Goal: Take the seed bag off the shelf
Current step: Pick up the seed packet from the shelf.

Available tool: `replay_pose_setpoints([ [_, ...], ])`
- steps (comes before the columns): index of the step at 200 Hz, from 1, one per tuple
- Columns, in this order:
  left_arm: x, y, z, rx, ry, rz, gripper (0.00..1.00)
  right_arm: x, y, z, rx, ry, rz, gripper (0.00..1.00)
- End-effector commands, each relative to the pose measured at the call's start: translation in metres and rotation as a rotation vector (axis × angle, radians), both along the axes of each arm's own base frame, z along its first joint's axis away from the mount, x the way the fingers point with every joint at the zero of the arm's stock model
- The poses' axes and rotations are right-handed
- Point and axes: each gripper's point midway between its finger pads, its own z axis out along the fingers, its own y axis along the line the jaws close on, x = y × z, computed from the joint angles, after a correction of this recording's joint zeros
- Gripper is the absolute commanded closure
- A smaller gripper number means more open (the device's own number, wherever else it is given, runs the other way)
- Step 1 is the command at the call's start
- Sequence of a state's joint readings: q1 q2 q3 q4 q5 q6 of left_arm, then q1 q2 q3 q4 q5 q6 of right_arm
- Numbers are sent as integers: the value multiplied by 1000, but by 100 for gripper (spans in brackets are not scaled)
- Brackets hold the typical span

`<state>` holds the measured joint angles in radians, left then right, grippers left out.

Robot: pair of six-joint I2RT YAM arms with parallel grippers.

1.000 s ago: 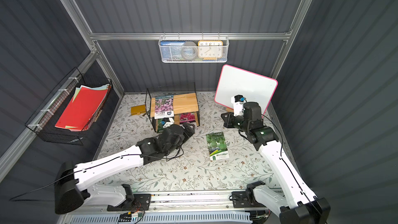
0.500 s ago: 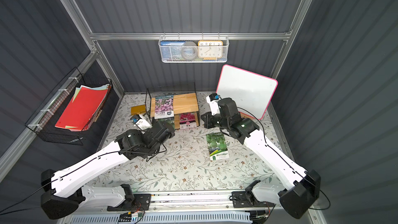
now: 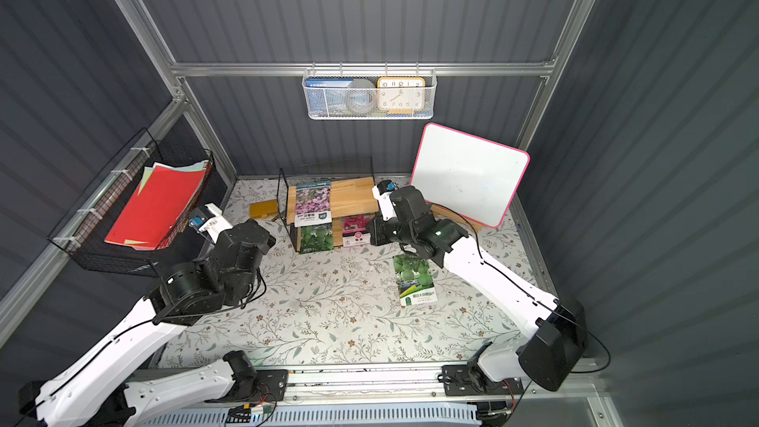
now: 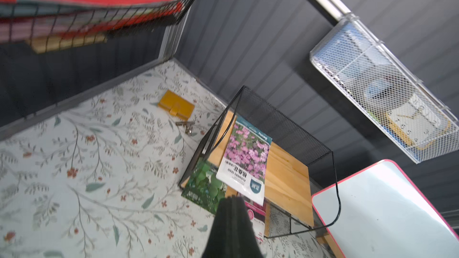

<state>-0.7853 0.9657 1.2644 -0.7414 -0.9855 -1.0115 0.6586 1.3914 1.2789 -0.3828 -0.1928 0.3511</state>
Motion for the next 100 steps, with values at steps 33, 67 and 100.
replay_pose_setpoints([
  [33, 1, 38, 116, 258, -263, 37, 100, 6, 7, 7, 7, -16, 3, 100],
  [67, 53, 14, 116, 365, -218, -97, 100, 11, 19, 3, 18, 6, 27, 100],
  [100, 104, 41, 121, 379, -262, -165, 100, 14, 25, 3, 27, 14, 42, 100],
])
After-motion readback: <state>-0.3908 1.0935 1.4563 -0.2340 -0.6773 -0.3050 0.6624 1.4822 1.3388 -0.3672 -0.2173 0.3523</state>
